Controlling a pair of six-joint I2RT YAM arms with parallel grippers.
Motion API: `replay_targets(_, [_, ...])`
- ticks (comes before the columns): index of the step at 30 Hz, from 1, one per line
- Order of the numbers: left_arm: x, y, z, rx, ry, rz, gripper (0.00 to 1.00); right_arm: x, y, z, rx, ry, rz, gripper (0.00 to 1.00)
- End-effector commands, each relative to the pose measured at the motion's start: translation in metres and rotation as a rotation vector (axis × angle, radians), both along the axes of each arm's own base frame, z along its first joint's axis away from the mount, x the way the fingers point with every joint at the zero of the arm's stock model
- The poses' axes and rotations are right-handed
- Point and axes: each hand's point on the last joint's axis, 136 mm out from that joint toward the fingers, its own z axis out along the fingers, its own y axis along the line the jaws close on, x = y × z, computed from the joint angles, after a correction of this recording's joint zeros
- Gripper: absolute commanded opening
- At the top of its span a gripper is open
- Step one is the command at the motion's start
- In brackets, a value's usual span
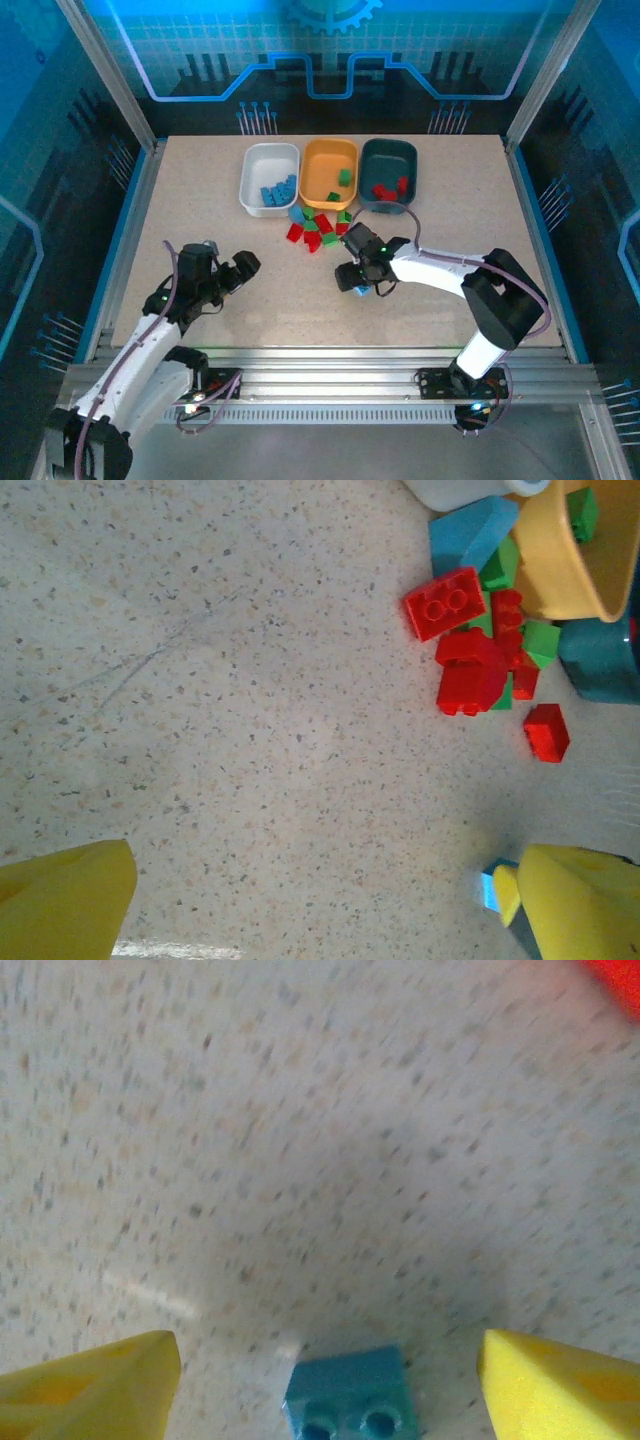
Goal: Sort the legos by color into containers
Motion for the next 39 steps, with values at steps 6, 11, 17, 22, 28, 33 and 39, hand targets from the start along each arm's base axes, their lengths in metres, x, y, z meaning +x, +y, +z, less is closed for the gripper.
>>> replay_targets(6, [0.001,-0.006,0.005,-0.016,-0.012,-0.044,0.99,-0.03,-0.013,-0.018,-0.118,0.059,0.006,0.7])
replay_targets(11, [0.001,-0.007,0.004,-0.005,-0.012,-0.064,0.99,-0.03,-0.012,-0.013,-0.17,0.02,0.015,0.54])
replay_targets(17, [0.0,-0.005,0.003,0.016,-0.01,-0.072,0.99,-0.023,-0.011,-0.005,-0.216,-0.029,0.009,0.36])
replay_targets(22, [0.0,0.006,0.003,0.033,0.002,-0.02,0.99,-0.008,0.008,0.038,-0.131,-0.134,0.01,0.36])
replay_targets(28, [0.011,0.017,-0.009,-0.171,0.021,0.084,0.99,0.048,0.065,0.1,0.051,-0.287,0.047,0.37])
replay_targets(33, [0.017,0.012,-0.025,-0.32,0.09,0.07,0.99,0.114,0.118,0.118,0.117,-0.368,0.068,0.37])
replay_targets(39, [0.015,0.012,-0.025,-0.277,0.15,0.013,0.99,0.181,0.157,0.119,0.13,-0.407,0.08,0.37])
